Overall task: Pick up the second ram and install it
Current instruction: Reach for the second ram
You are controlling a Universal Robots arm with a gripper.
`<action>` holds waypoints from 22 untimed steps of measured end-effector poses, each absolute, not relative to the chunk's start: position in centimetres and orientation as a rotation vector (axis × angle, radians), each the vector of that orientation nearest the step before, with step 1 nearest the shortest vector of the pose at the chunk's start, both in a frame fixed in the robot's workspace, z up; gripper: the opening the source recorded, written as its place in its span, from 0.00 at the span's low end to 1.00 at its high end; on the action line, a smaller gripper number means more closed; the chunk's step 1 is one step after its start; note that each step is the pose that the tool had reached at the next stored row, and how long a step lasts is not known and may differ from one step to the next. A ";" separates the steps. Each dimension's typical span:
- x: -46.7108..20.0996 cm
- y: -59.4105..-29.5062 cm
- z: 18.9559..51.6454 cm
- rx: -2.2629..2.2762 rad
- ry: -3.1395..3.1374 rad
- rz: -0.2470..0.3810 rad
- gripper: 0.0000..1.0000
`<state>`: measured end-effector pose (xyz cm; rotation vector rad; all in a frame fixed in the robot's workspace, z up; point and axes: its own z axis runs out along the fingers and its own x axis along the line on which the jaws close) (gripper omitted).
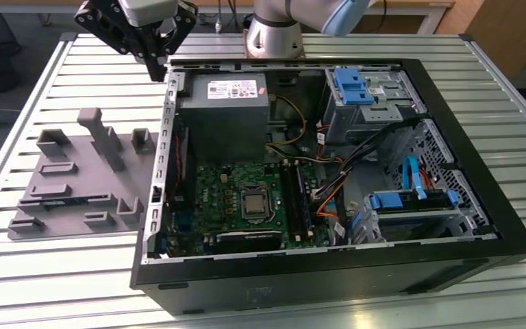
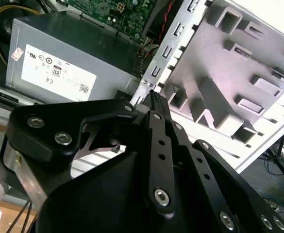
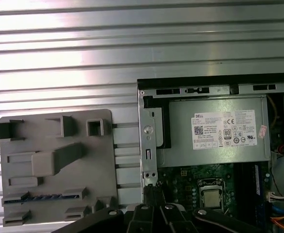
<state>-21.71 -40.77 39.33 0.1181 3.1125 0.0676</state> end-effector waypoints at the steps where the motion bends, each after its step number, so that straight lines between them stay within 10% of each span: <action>1: -21.9 -40.8 39.3 0.118 3.113 0.068 0.11; 22: -23.7 -40.8 39.3 0.118 3.112 0.068 0.11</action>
